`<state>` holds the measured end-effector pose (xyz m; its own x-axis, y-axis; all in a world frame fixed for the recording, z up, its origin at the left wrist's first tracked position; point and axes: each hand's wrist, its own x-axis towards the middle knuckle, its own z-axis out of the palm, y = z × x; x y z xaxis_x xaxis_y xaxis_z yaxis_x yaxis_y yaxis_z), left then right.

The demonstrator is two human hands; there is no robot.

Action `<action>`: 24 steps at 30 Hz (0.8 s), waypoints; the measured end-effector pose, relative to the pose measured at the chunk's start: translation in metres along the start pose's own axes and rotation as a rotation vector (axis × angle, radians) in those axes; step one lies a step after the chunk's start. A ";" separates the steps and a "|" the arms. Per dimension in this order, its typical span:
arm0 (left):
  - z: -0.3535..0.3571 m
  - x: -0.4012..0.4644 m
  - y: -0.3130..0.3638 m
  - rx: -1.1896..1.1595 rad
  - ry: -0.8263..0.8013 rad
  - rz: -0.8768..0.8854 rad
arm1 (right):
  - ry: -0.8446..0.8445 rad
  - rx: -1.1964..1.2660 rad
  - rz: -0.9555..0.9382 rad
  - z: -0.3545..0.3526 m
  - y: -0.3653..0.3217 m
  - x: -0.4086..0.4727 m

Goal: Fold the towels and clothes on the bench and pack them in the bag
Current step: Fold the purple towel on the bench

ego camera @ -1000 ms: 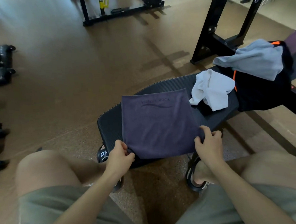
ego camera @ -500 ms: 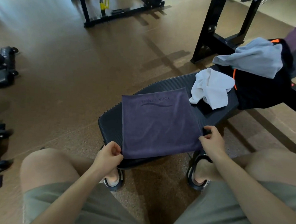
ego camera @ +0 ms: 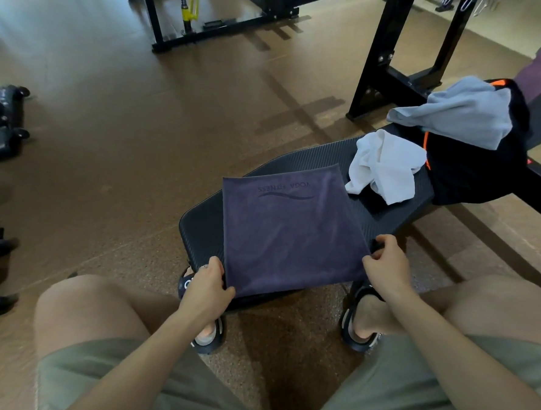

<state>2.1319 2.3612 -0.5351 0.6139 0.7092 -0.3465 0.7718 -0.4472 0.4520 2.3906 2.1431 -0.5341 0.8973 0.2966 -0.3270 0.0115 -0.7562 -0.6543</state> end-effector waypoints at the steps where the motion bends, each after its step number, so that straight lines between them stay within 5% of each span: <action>1: 0.000 0.000 -0.001 0.006 -0.005 0.008 | 0.058 -0.108 -0.040 0.001 -0.001 -0.002; 4: -0.008 0.006 0.001 0.008 -0.026 0.007 | 0.223 -0.462 -0.402 0.013 -0.016 -0.022; 10: -0.045 0.062 0.018 -0.124 0.039 -0.010 | -0.177 -0.565 -0.966 0.092 -0.080 -0.105; 13: -0.060 0.099 0.026 -0.217 0.042 -0.047 | -0.321 -0.707 -1.040 0.130 -0.100 -0.128; 18: -0.071 0.145 0.037 -0.300 0.002 -0.072 | -0.307 -0.884 -1.044 0.153 -0.108 -0.135; 24: -0.075 0.191 0.046 -0.162 0.039 0.052 | -0.409 -0.933 -0.960 0.167 -0.123 -0.134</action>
<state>2.2719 2.5168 -0.5186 0.6431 0.7093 -0.2887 0.7005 -0.3925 0.5960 2.1948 2.2937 -0.5235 0.1826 0.9379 -0.2950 0.9708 -0.2195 -0.0970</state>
